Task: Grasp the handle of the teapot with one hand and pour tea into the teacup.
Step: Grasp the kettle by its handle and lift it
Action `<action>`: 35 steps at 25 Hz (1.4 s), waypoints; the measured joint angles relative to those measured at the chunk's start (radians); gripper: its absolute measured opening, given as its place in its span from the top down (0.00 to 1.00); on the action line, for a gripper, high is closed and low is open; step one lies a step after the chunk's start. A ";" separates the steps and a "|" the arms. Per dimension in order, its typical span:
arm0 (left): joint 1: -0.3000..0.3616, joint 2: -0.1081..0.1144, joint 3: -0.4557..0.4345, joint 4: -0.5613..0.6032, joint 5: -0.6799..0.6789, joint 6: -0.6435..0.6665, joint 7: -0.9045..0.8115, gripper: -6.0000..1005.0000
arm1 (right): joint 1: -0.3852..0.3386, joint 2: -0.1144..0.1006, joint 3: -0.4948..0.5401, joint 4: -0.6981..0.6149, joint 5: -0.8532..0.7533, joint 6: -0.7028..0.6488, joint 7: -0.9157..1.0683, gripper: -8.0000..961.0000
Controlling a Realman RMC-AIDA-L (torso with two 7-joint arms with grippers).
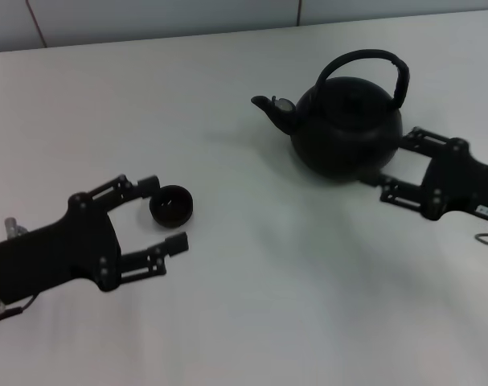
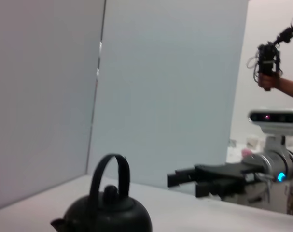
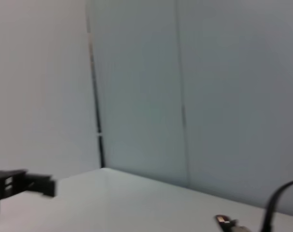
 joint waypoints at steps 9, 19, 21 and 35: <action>0.005 -0.003 -0.001 0.008 0.035 -0.008 -0.001 0.14 | -0.013 0.001 0.106 0.020 0.000 0.053 -0.001 0.28; 0.001 -0.006 -0.001 0.004 0.036 -0.039 -0.001 0.14 | 0.003 0.002 0.159 0.039 0.012 0.137 -0.001 0.28; -0.001 -0.007 -0.001 0.004 0.036 -0.045 -0.001 0.14 | 0.004 0.002 0.161 0.039 0.029 0.152 -0.001 0.28; -0.005 -0.011 -0.005 0.004 0.029 -0.049 -0.001 0.14 | 0.014 0.001 0.162 0.043 0.068 0.237 -0.001 0.28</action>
